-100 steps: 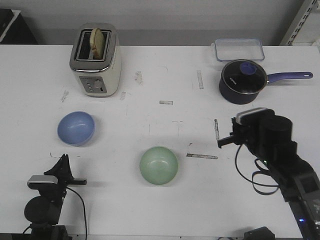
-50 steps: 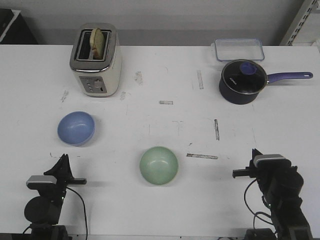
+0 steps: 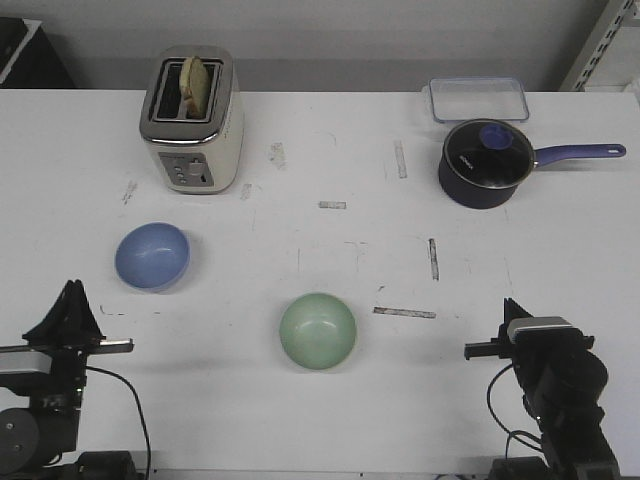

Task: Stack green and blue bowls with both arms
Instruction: 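Reach the left gripper to the blue bowl and grasp its rim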

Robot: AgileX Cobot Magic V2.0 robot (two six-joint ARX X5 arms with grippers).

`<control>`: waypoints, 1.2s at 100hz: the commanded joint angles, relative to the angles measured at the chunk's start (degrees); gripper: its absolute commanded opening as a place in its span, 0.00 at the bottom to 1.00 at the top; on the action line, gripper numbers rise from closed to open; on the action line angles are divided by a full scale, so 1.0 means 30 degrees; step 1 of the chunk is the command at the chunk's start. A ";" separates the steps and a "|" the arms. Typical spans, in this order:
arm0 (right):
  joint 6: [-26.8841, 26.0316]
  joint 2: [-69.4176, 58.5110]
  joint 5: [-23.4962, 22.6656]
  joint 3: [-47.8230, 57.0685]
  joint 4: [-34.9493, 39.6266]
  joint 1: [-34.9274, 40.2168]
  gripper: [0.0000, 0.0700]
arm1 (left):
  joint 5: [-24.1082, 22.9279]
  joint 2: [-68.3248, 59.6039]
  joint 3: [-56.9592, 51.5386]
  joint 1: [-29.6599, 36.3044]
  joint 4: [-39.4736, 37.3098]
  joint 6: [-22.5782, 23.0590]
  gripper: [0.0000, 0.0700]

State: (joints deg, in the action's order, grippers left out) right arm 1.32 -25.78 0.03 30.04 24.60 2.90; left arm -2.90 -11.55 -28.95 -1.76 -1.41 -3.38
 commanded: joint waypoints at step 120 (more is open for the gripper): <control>0.0095 -0.0066 0.0000 0.0204 -0.0124 0.0029 0.00 | -0.0029 -2.6891 -1.5300 -0.3184 1.4957 -0.1428 0.80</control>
State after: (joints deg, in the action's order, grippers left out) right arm 1.32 -25.78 0.03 30.04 24.62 2.90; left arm -3.11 -90.59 -73.91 -11.11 43.79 -6.70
